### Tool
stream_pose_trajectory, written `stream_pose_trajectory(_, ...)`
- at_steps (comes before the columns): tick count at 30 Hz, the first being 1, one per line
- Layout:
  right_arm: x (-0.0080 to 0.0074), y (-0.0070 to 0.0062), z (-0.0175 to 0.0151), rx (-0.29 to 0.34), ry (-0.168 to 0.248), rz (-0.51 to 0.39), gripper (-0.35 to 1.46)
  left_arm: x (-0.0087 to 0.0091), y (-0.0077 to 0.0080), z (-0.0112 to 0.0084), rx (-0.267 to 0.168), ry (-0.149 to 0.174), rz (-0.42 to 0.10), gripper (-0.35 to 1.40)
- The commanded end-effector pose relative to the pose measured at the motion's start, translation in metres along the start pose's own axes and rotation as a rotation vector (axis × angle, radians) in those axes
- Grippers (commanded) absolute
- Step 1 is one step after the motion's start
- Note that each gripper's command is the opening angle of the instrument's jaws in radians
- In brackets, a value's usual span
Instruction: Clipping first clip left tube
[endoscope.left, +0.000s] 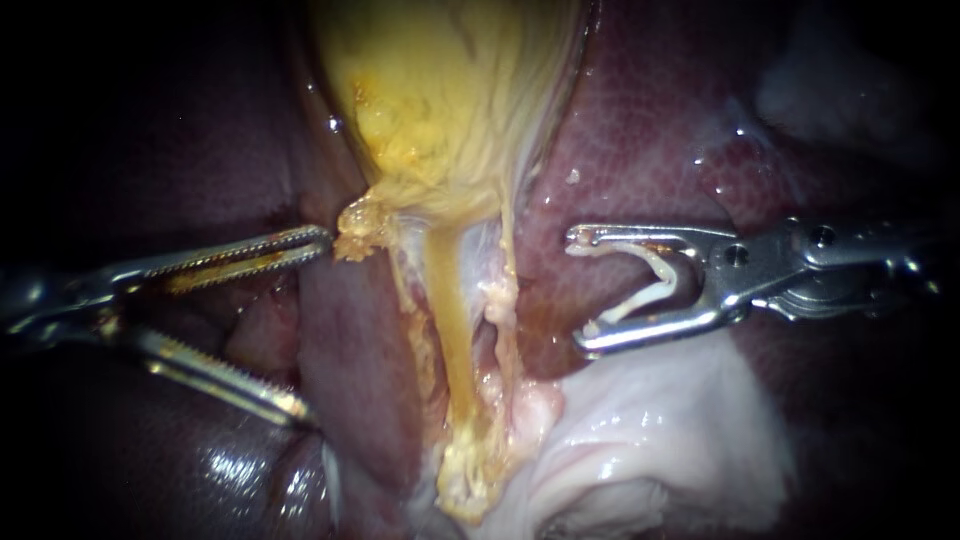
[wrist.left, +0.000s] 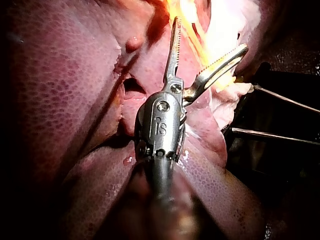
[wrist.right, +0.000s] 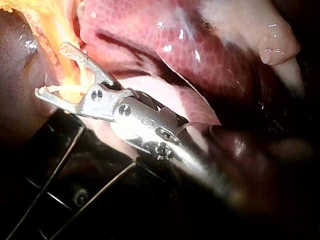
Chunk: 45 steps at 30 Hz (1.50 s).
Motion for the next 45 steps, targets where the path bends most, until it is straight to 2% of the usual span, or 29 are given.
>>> stream_pose_trajectory(1,-0.0001,0.0000,0.0000,0.001,0.000,0.000,0.60,-0.0003,0.0002,-0.0001,-0.025,0.002,-0.002,1.04)
stream_pose_trajectory(3,-0.0001,0.0000,0.0000,0.001,0.000,-0.001,0.60,-0.0009,0.0009,-0.0004,-0.083,0.002,-0.007,1.01)
stream_pose_trajectory(7,-0.0002,-0.0001,0.0001,0.003,0.000,-0.001,0.60,-0.0019,0.0020,-0.0006,-0.143,-0.006,-0.012,0.91)
stream_pose_trajectory(11,-0.0003,-0.0001,0.0001,0.006,0.000,-0.002,0.60,-0.0021,0.0022,0.0003,-0.204,-0.009,-0.063,0.73)
stream_pose_trajectory(14,-0.0004,-0.0001,0.0002,0.006,0.000,-0.002,0.60,-0.0019,0.0028,0.0013,-0.232,-0.012,-0.089,0.67)
stream_pose_trajectory(17,-0.0004,-0.0001,0.0003,0.005,0.001,-0.003,0.60,-0.0015,0.0033,0.0020,-0.249,0.004,-0.102,0.66)
stream_pose_trajectory(23,-0.0005,-0.0001,0.0003,0.008,0.001,-0.003,0.60,-0.0005,0.0038,0.0029,-0.276,0.023,-0.147,0.46)
stream_pose_trajectory(29,-0.0006,0.0000,0.0004,0.008,0.001,-0.004,0.60,0.0003,0.0039,0.0032,-0.294,0.063,-0.171,0.12)
stream_pose_trajectory(33,-0.0006,0.0000,0.0004,0.008,0.001,-0.004,0.60,0.0014,0.0039,0.0032,-0.304,0.095,-0.197,-0.20)
stream_pose_trajectory(34,-0.0006,0.0000,0.0004,0.008,0.001,-0.004,0.60,0.0016,0.0040,0.0032,-0.305,0.104,-0.197,-0.35)
stream_pose_trajectory(39,-0.0007,0.0000,0.0004,0.008,0.001,-0.004,0.60,0.0021,0.0040,0.0026,-0.308,0.139,-0.215,-0.35)
stream_pose_trajectory(45,-0.0007,0.0000,0.0003,0.010,0.001,-0.004,0.60,0.0011,0.0041,0.0015,-0.306,0.144,-0.221,-0.35)
